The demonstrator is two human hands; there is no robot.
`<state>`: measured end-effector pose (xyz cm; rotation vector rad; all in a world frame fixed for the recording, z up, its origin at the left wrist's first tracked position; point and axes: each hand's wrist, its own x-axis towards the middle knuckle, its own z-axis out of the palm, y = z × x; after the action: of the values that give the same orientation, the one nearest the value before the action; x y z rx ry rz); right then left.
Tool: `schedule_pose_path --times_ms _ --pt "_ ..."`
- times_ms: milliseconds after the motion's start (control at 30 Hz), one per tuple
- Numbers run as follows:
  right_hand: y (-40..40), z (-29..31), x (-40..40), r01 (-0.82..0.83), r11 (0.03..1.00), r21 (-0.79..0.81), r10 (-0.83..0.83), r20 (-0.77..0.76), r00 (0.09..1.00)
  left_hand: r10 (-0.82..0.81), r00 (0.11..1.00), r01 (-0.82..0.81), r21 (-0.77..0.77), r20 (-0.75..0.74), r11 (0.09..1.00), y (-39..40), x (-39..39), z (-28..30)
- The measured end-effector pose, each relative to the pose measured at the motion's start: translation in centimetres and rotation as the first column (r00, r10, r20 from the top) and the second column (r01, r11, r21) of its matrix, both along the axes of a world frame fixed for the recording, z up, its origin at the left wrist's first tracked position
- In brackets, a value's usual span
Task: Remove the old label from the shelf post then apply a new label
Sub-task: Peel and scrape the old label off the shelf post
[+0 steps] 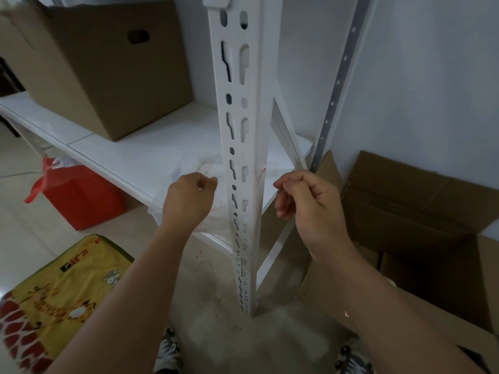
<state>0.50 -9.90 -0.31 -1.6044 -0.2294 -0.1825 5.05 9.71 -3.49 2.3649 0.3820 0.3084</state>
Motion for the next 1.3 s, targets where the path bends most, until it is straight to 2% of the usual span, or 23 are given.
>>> schedule_pose_path --times_ms 67,133,233,300,400,467,567,700,933,1133,1233,1300 --pt "-0.1 0.1 0.0 -0.006 1.0 -0.003 0.006 0.006 1.0 0.036 0.999 -0.036 0.003 0.009 0.999 -0.3 -0.4 0.7" --pt "-0.1 0.1 0.0 -0.008 1.0 -0.012 0.008 0.005 1.0 0.07 0.994 -0.062 -0.082 0.087 0.995 -0.7 -1.0 1.2" --pt "0.0 0.2 -0.1 -0.007 1.0 -0.018 0.007 0.0 1.0 0.158 0.917 -0.016 -0.362 0.366 0.932 -2.1 -2.4 2.1" --pt "0.1 0.2 -0.1 0.011 0.999 -0.035 -0.01 0.007 1.0 0.167 0.855 0.075 -0.435 0.49 0.897 -3.8 -3.7 2.7" --pt "0.3 0.2 -0.2 0.025 0.999 -0.042 -0.024 0.024 0.999 0.024 0.827 0.234 -0.383 0.561 0.894 -6.3 -5.5 3.1" --pt "0.4 0.1 -0.3 0.026 0.999 -0.025 -0.024 0.044 0.999 -0.064 0.826 0.268 -0.289 0.56 0.919 -7.5 -6.1 3.2" --pt "0.3 0.1 -0.5 0.046 0.999 0.008 -0.047 0.085 0.995 -0.083 0.802 0.241 -0.193 0.592 0.951 -8.7 -6.0 3.3" --pt "-0.2 -0.3 -0.5 0.058 0.998 0.008 -0.059 0.119 0.991 -0.029 0.752 0.137 -0.113 0.658 0.984 -9.8 -5.4 3.2" --pt "-0.7 -0.8 -0.4 0.05 0.998 -0.038 -0.044 0.145 0.988 0.074 0.729 0.023 -0.133 0.68 0.991 -10.9 -3.9 3.2" --pt "-1.0 -0.8 -0.2 0.051 0.998 -0.045 -0.044 0.135 0.99 0.085 0.712 -0.003 -0.118 0.697 0.993 -11.1 -3.7 3.3" --pt "-0.9 -0.6 0.0 0.048 0.996 -0.08 -0.034 0.166 0.986 0.048 0.653 0.137 -0.18 0.756 0.974 -10.8 -3.7 3.4" --pt "-0.6 -0.4 0.2 0.047 0.989 -0.139 -0.016 0.217 0.976 0.034 0.63 0.286 -0.273 0.776 0.919 -10.2 -3.7 3.4"
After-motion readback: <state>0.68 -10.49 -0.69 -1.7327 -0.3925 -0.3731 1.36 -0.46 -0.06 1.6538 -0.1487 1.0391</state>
